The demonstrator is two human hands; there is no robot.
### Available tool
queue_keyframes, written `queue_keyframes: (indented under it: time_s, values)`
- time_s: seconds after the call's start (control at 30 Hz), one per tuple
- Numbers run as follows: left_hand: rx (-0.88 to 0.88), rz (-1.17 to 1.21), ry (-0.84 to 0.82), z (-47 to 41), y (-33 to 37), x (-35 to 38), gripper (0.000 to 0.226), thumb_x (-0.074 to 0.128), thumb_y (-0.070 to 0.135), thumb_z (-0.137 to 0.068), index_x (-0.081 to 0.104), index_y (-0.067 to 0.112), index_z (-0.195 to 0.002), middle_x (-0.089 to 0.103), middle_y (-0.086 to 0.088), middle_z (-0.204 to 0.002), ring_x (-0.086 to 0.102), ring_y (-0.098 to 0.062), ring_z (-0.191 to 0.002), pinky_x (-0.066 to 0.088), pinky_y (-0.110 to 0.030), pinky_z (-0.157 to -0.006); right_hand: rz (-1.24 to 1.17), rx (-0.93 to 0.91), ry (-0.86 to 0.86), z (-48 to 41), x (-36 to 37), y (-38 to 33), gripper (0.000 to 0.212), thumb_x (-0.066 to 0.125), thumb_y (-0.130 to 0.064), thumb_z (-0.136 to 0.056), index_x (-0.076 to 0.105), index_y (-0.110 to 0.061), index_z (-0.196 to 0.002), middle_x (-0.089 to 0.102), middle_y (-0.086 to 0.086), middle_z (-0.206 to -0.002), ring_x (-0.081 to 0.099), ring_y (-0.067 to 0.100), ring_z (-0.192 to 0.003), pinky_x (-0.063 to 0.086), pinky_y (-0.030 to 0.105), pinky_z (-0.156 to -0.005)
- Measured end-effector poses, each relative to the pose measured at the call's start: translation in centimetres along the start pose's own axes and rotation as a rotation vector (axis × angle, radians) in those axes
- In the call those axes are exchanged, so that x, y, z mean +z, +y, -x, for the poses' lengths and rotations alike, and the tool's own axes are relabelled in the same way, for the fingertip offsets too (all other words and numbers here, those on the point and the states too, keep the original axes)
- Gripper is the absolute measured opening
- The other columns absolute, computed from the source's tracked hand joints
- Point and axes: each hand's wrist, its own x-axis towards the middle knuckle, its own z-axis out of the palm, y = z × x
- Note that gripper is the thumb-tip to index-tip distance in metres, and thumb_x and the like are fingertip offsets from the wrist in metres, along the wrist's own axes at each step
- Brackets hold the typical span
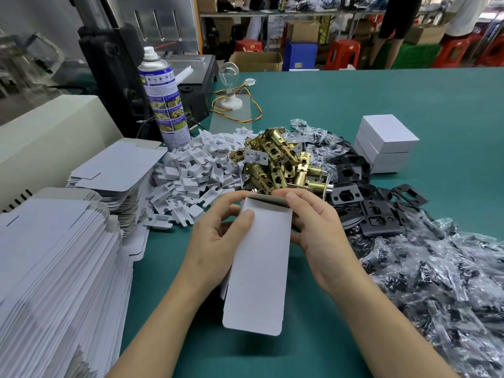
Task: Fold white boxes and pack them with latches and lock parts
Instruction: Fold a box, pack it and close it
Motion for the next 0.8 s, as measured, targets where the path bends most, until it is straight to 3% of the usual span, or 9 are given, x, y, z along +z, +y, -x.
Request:
queue_keyframes:
  time_s: [0.13,0.27,0.47,0.67,0.8]
  values:
    - [-0.014,-0.007,-0.029,0.07,0.03,-0.15,0.037,0.063,0.054,-0.085,0.071,0.043,-0.119,0.074,0.002,-0.101,0.073,-0.023,-0.083,0.062,-0.047,-0.066,0.147,-0.036,-0.040,0.18,0.14,-0.21,0.035,0.044,-0.031,-0.108,0.078,-0.025,-0.099,0.077,0.001,-0.102,0.071,0.019,-0.094,0.056,0.038,-0.080]
    - [-0.001,-0.043,-0.072,0.10,0.09,-0.09,0.039,0.063,0.052,-0.087,0.071,0.041,-0.124,0.075,0.001,-0.101,0.074,-0.029,-0.087,0.062,-0.056,-0.070,0.181,-0.071,-0.073,0.36,0.06,-0.32,0.034,0.056,-0.046,-0.099,0.078,-0.020,-0.095,0.071,0.016,-0.098,0.065,0.018,-0.082,0.048,0.038,-0.078]
    - [-0.033,-0.002,-0.102,-0.03,0.18,-0.47,0.039,0.068,0.045,-0.090,0.063,0.046,-0.129,0.077,-0.006,-0.100,0.073,-0.022,-0.083,0.058,-0.042,-0.069,0.220,-0.096,-0.077,0.21,-0.20,0.00,0.021,0.062,-0.038,-0.101,0.079,-0.025,-0.099,0.076,-0.001,-0.096,0.069,0.015,-0.089,0.052,0.038,-0.082]
    - [-0.079,0.016,-0.086,-0.13,0.16,-0.49,0.036,0.070,0.058,-0.076,0.062,0.046,-0.108,0.079,-0.002,-0.099,0.075,-0.020,-0.083,0.059,-0.033,-0.065,0.246,-0.096,-0.038,0.09,-0.24,0.28,0.021,0.065,-0.040,-0.090,0.078,-0.027,-0.101,0.076,-0.008,-0.100,0.068,0.010,-0.091,0.054,0.031,-0.079]
    - [-0.049,-0.013,-0.099,-0.18,-0.20,-0.37,0.034,0.070,0.056,-0.079,0.064,0.049,-0.112,0.079,0.002,-0.104,0.077,-0.020,-0.092,0.062,-0.042,-0.077,0.196,-0.090,0.000,0.11,-0.30,0.28,0.016,0.064,-0.026,-0.101,0.080,-0.027,-0.099,0.077,-0.007,-0.096,0.068,0.007,-0.084,0.055,0.031,-0.075]
